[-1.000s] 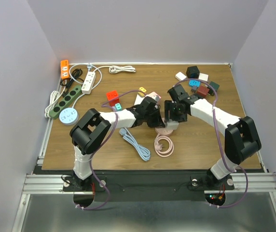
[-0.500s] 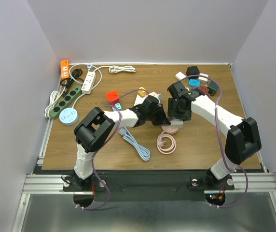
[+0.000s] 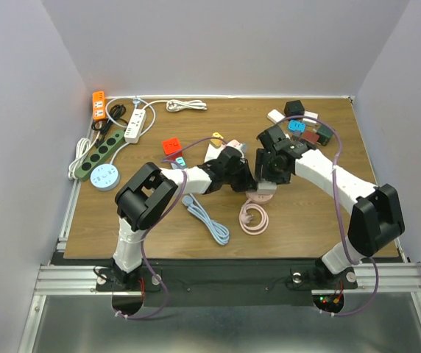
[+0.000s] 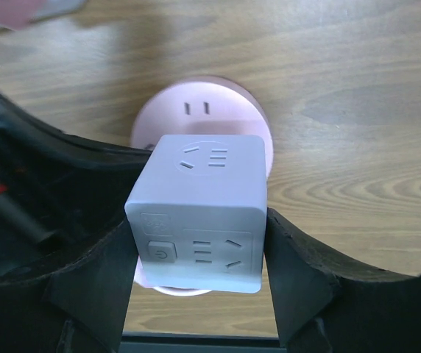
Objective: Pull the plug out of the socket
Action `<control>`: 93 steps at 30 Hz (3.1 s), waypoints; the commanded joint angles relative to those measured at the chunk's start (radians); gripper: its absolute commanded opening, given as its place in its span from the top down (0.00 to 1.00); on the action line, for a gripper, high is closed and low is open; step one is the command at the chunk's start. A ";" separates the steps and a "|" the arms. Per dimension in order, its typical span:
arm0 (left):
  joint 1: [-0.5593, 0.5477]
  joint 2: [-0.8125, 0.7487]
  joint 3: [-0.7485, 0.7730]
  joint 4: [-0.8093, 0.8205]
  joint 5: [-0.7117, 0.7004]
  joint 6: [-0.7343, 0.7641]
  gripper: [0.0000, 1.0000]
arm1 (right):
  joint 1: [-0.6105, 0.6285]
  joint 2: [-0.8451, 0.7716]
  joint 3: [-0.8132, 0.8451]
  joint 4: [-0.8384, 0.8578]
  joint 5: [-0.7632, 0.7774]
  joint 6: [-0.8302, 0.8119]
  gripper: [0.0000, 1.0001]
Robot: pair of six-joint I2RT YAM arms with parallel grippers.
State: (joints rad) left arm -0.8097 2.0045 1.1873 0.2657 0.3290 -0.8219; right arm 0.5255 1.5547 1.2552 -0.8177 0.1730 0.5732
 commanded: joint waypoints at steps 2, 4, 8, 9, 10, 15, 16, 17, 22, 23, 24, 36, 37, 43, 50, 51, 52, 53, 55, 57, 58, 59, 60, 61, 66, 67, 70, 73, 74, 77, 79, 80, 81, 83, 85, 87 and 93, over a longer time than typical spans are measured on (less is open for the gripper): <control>0.003 0.086 -0.089 -0.307 -0.136 0.070 1.00 | 0.010 -0.036 -0.011 0.063 0.032 0.014 0.95; 0.003 0.080 -0.095 -0.299 -0.133 0.070 1.00 | 0.010 -0.070 0.018 0.042 0.089 0.034 1.00; 0.003 0.037 -0.121 -0.272 -0.123 0.070 1.00 | -0.039 -0.159 0.058 -0.008 0.255 0.033 1.00; 0.003 0.030 -0.124 -0.270 -0.123 0.070 1.00 | -0.103 -0.168 0.064 -0.008 0.258 0.030 0.99; 0.003 0.024 -0.123 -0.270 -0.122 0.072 1.00 | -0.137 -0.159 0.070 -0.008 0.263 0.021 1.00; 0.003 -0.013 -0.098 -0.272 -0.114 0.086 1.00 | -0.304 -0.009 0.157 -0.003 0.243 -0.009 1.00; 0.001 -0.026 -0.091 -0.275 -0.114 0.090 1.00 | -0.341 0.028 0.174 0.000 0.250 -0.003 1.00; 0.001 -0.035 -0.088 -0.278 -0.116 0.093 1.00 | -0.360 0.048 0.187 0.000 0.253 0.002 0.99; 0.001 -0.113 -0.084 -0.295 -0.122 0.093 1.00 | -0.505 0.143 0.233 0.009 0.224 0.028 1.00; 0.003 -0.121 -0.084 -0.296 -0.120 0.092 1.00 | -0.521 0.156 0.236 0.009 0.227 0.030 1.00; 0.001 -0.130 -0.084 -0.296 -0.119 0.090 1.00 | -0.536 0.171 0.234 0.011 0.233 0.034 1.00; 0.000 -0.147 -0.064 -0.303 -0.102 0.089 1.00 | -0.653 0.384 0.351 0.071 0.284 0.039 0.95; 0.000 -0.150 -0.068 -0.304 -0.100 0.087 1.00 | -0.657 0.393 0.364 0.071 0.277 0.034 0.93; 0.001 -0.173 -0.072 -0.312 -0.114 0.083 1.00 | -0.660 0.389 0.429 0.071 0.237 0.013 0.38; -0.003 -0.246 -0.026 -0.381 -0.140 0.073 1.00 | -0.660 0.279 0.463 0.071 0.160 -0.033 0.00; -0.003 -0.254 -0.017 -0.408 -0.157 0.078 1.00 | -0.660 0.263 0.467 0.069 0.149 -0.041 0.00; -0.003 -0.259 0.003 -0.427 -0.163 0.082 1.00 | -0.660 0.257 0.470 0.066 0.143 -0.052 0.00; -0.003 -0.260 0.017 -0.445 -0.168 0.089 0.99 | -0.660 0.249 0.469 0.052 0.145 -0.052 0.00; -0.005 -0.254 0.061 -0.512 -0.170 0.108 0.90 | -0.660 0.214 0.458 0.042 0.141 -0.042 0.00; -0.014 -0.260 0.081 -0.537 -0.159 0.131 0.78 | -0.660 0.170 0.415 0.037 0.116 -0.029 0.00; -0.023 -0.266 0.087 -0.548 -0.142 0.157 0.73 | -0.660 0.122 0.397 0.037 0.105 -0.029 0.00; -0.040 -0.276 0.100 -0.551 -0.127 0.179 0.69 | -0.660 0.095 0.380 0.037 0.088 -0.029 0.00; -0.054 -0.277 0.106 -0.568 -0.116 0.194 0.61 | -0.660 0.069 0.339 0.037 0.057 -0.033 0.00; -0.068 -0.279 0.118 -0.580 -0.116 0.232 0.58 | -0.659 0.020 0.319 0.037 0.045 -0.044 0.00; -0.140 -0.218 0.130 -0.640 -0.146 0.294 0.49 | -0.657 -0.117 0.179 0.038 -0.044 -0.044 0.00; -0.147 -0.205 0.130 -0.645 -0.148 0.300 0.48 | -0.656 -0.133 0.140 0.038 -0.055 -0.044 0.00; -0.175 -0.167 0.143 -0.646 -0.201 0.316 0.43 | -0.650 -0.195 0.087 0.038 -0.082 -0.052 0.00; -0.184 -0.129 0.162 -0.649 -0.286 0.331 0.42 | -0.642 -0.246 0.033 0.038 -0.098 -0.056 0.00; -0.184 -0.121 0.167 -0.652 -0.303 0.337 0.41 | -0.641 -0.254 0.026 0.038 -0.099 -0.058 0.00; -0.184 -0.112 0.189 -0.663 -0.361 0.363 0.41 | -0.637 -0.280 -0.005 0.038 -0.102 -0.062 0.00; -0.184 -0.108 0.193 -0.657 -0.372 0.380 0.41 | -0.636 -0.288 -0.013 0.040 -0.110 -0.065 0.00; -0.184 -0.101 0.192 -0.649 -0.370 0.389 0.41 | -0.634 -0.289 -0.016 0.040 -0.112 -0.065 0.00; -0.184 -0.092 0.192 -0.643 -0.370 0.397 0.41 | -0.634 -0.289 -0.017 0.038 -0.119 -0.065 0.00; -0.184 -0.032 0.216 -0.664 -0.373 0.409 0.41 | -0.634 -0.286 -0.016 0.038 -0.121 -0.067 0.00; -0.184 -0.004 0.216 -0.666 -0.367 0.409 0.41 | -0.633 -0.288 -0.011 0.038 -0.127 -0.068 0.00; -0.184 0.013 0.201 -0.642 -0.360 0.412 0.41 | -0.631 -0.289 -0.004 0.037 -0.129 -0.068 0.00; -0.184 0.071 0.172 -0.617 -0.334 0.425 0.71 | -0.630 -0.297 -0.011 0.038 -0.139 -0.068 0.00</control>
State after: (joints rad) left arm -0.9943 1.9991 1.3899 -0.3359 -0.0116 -0.4248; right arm -0.1108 1.2907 1.2396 -0.8001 0.0483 0.5194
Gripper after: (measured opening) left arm 0.534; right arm 0.998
